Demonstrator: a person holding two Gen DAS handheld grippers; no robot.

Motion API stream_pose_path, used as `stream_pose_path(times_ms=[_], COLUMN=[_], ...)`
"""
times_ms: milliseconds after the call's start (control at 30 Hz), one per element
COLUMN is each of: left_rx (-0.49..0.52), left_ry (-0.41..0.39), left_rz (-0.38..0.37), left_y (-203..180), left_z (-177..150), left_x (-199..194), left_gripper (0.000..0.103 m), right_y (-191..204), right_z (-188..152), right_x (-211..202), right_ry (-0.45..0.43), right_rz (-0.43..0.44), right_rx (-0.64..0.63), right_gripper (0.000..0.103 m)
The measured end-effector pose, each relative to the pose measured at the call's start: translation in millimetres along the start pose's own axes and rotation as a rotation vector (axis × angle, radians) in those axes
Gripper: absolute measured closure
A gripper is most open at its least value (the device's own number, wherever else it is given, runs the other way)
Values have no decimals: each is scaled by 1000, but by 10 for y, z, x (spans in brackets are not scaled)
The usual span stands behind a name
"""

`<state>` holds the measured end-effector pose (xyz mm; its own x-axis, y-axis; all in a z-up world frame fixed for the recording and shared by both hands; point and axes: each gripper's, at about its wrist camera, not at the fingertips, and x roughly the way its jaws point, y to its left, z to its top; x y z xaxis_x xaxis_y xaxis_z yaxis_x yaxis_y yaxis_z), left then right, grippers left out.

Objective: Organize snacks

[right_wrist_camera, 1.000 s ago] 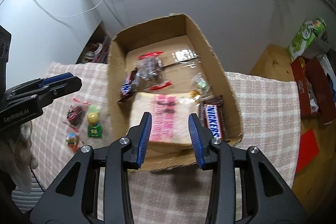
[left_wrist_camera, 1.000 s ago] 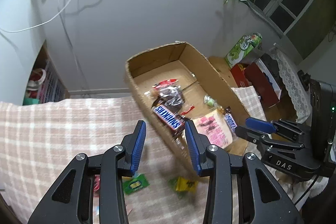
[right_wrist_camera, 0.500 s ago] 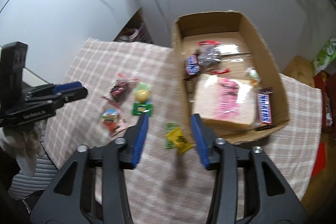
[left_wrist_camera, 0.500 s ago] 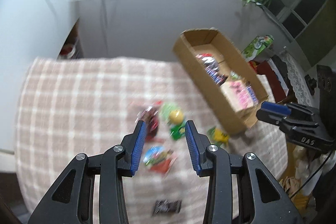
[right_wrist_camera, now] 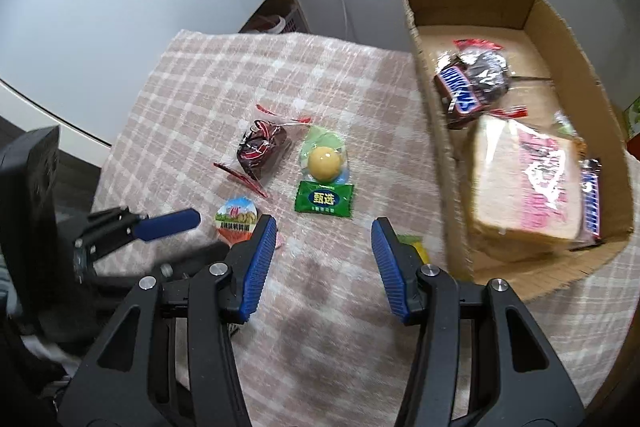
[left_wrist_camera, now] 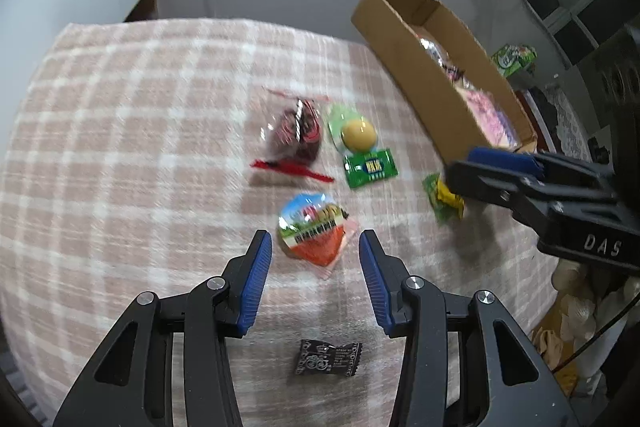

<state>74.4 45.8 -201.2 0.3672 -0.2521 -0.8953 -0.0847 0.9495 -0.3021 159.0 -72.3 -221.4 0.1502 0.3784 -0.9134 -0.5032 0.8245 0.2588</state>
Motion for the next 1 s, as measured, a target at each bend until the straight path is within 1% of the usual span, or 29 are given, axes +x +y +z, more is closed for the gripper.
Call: stream_pose_path(times_ms=[33, 67, 233, 333, 600, 767, 800, 833, 900, 967, 1000], left_rx=[9, 26, 14, 5, 6, 7, 8, 13, 22, 24, 24], left_ry=[0, 38, 42, 39, 24, 7, 5, 4, 3, -3, -5], left_rz=[11, 58, 68, 62, 75, 79, 80, 83, 89, 95, 97], left_y=[-6, -6, 14, 25, -8, -35, -52, -64, -86, -81, -72], left_z=[-20, -33, -66, -58, 1, 45, 55, 54, 82, 80, 79], left_x=[19, 38, 118, 159, 302, 334, 347, 350, 370, 364, 363], left_gripper=[59, 59, 59, 59, 59, 59, 59, 59, 60, 63, 65], right_y=[10, 16, 51, 66, 140, 243, 286, 320, 378, 440, 446], right_z=[21, 39, 102, 140, 239, 278, 274, 278, 282, 290, 296], right_x=[67, 135, 373, 494, 724, 793, 803, 817, 835, 867, 868], right_ry=[12, 25, 63, 86, 129, 140, 145, 147, 150, 146, 145], right_rz=[-2, -4, -38, -57, -90, -119, -132, -146, -170, -176, -171], right_rx=[5, 12, 16, 7, -17, -61, -72, -83, -106, -108, -106], right_gripper=[51, 51, 51, 49, 48, 48, 49, 52, 56, 62, 63])
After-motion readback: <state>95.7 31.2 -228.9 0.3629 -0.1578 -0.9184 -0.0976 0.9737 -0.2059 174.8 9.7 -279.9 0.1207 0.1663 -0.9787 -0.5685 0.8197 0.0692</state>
